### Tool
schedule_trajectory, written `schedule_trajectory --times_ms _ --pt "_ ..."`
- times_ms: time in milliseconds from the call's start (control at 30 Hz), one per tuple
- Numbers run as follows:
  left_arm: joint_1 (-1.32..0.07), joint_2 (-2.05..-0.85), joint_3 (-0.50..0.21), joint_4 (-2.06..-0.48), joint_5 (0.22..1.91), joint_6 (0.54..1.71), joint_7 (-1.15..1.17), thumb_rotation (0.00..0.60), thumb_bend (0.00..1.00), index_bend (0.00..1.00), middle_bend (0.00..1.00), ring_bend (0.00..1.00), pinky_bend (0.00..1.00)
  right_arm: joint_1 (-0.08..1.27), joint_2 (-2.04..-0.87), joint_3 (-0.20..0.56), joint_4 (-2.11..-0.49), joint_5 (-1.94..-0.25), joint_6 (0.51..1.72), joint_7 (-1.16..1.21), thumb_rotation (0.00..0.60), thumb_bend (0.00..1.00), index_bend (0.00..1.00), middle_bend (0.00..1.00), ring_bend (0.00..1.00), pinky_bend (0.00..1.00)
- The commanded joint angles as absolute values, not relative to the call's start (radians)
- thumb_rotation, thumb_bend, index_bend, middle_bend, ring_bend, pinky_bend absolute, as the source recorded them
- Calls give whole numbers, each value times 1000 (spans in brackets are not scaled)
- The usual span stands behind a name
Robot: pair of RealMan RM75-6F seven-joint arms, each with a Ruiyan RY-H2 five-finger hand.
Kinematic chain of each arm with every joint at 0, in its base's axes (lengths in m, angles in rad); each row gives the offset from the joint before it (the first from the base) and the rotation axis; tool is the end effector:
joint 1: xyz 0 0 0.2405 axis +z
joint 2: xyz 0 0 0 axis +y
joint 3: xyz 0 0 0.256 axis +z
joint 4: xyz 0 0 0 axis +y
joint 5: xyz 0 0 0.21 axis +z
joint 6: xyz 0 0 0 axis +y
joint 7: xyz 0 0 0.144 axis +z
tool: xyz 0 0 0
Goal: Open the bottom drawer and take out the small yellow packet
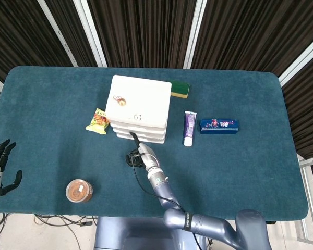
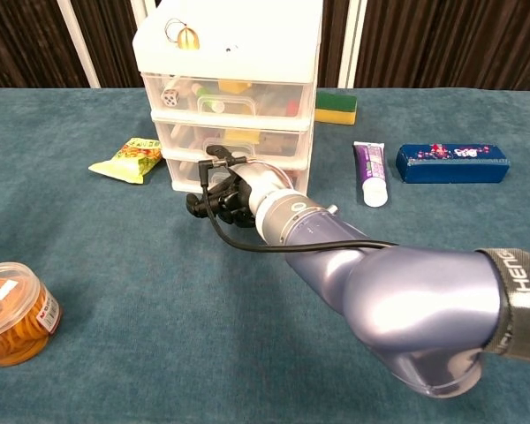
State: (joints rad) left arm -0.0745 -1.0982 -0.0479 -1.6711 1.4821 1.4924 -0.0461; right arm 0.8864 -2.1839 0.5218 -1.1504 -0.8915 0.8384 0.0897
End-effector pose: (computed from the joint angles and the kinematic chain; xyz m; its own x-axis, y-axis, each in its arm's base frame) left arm -0.3047 0.1766 0.1619 0.3152 0.0031 0.9490 0.9489 0.0144 -0.3152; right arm -0.0110 -0.3265 -0.1589 -0.4617 -0.5091 0.7264 -0.8602 0.0570 -0.5068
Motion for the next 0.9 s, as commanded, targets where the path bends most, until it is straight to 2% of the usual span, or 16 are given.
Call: schedule_trajectory --times_ms 33,900 --pt "-75 -1099 -47 -1670 1482 1492 -45 600 439 51 20 0 0 887 -2182 518 -1154 -901 845 91 600 559 0 823 849 1000" --pt "-75 -1098 -47 -1671 1477 1487 -38 600 438 51 20 0 0 869 -2155 473 -1200 -915 824 103 600 560 0 826 846 1000"
